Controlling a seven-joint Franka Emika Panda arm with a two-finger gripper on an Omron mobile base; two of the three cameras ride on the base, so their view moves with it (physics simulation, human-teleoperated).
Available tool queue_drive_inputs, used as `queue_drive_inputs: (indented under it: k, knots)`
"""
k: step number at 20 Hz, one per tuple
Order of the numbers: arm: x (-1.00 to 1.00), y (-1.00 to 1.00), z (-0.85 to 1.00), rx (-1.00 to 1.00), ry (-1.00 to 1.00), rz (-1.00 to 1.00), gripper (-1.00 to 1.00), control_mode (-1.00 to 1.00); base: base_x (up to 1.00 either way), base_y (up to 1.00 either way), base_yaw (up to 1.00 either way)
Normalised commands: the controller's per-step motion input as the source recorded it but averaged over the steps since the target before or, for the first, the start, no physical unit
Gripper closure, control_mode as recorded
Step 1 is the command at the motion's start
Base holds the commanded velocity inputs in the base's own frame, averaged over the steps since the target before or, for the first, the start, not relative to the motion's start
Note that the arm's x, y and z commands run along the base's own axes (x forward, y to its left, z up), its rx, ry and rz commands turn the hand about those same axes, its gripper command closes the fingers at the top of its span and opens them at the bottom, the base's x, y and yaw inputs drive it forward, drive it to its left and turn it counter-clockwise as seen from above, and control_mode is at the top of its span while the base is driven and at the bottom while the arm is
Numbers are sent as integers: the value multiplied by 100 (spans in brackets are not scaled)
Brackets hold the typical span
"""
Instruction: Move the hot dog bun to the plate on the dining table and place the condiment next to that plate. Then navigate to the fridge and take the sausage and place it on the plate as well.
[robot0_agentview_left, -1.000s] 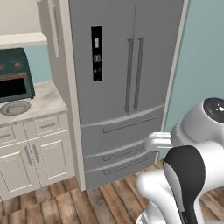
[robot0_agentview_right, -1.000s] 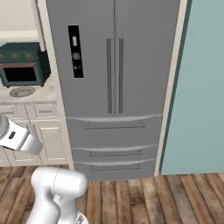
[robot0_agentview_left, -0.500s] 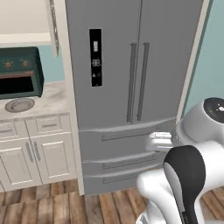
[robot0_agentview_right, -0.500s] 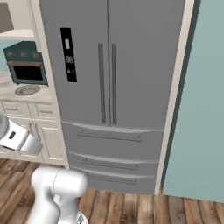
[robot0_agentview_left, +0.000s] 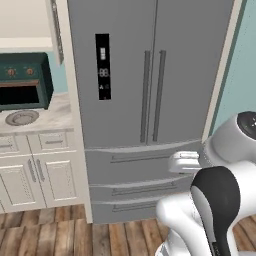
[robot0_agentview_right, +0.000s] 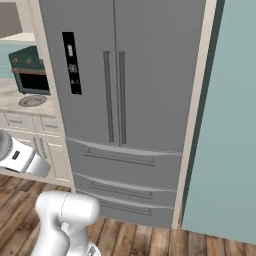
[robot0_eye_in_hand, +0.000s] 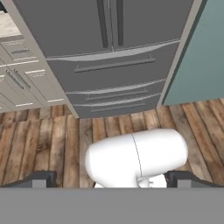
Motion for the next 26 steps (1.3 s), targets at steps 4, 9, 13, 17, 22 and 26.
queue_drive_inputs:
  k: [4,9,13,17,22,26]
  knots:
    - [0,0,0,0,0,0,-100,100,21,-5,-3]
    - [0,0,0,0,0,0,-100,100,42,-4,-9]
    - [0,0,0,0,0,0,-100,100,13,-1,-8]
    - [0,0,0,0,0,0,-100,100,0,0,-1]
    - [0,0,0,0,0,0,-100,100,34,0,0]
    - [0,0,0,0,0,0,-100,100,40,0,0]
